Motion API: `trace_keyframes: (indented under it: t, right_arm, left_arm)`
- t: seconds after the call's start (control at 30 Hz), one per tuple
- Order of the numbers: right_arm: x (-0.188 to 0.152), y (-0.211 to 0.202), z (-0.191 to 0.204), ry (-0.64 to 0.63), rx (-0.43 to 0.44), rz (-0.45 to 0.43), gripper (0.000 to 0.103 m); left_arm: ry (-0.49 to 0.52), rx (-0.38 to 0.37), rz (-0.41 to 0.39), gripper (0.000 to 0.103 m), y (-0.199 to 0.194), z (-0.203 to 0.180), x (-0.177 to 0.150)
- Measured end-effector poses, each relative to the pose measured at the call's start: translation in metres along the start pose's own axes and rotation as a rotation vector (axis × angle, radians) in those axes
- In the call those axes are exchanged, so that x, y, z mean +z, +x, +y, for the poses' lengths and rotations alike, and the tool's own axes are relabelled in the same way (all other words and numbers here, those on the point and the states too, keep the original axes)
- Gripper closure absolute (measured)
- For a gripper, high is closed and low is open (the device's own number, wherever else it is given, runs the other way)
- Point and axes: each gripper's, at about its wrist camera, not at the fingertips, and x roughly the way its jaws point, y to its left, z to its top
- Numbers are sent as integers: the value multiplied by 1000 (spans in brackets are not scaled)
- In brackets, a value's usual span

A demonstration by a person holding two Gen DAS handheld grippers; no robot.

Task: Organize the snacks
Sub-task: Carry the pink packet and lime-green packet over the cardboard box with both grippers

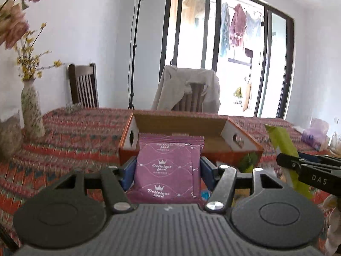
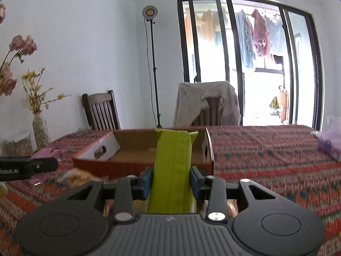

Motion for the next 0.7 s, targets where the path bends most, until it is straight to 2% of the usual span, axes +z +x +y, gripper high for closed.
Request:
trace_keyframes:
  t: [0.3, 0.57, 0.7]
  right_arm:
    - [51, 51, 1, 24, 1, -55, 67]
    - [92, 108, 3, 32, -27, -78, 67]
    - [102, 140, 3, 52, -46, -65, 67]
  left_arm:
    - [-28, 7, -41, 40, 48, -6, 45]
    - [-89, 37, -35, 40, 102, -2, 79]
    - [-127, 61, -27, 40, 130, 1, 90]
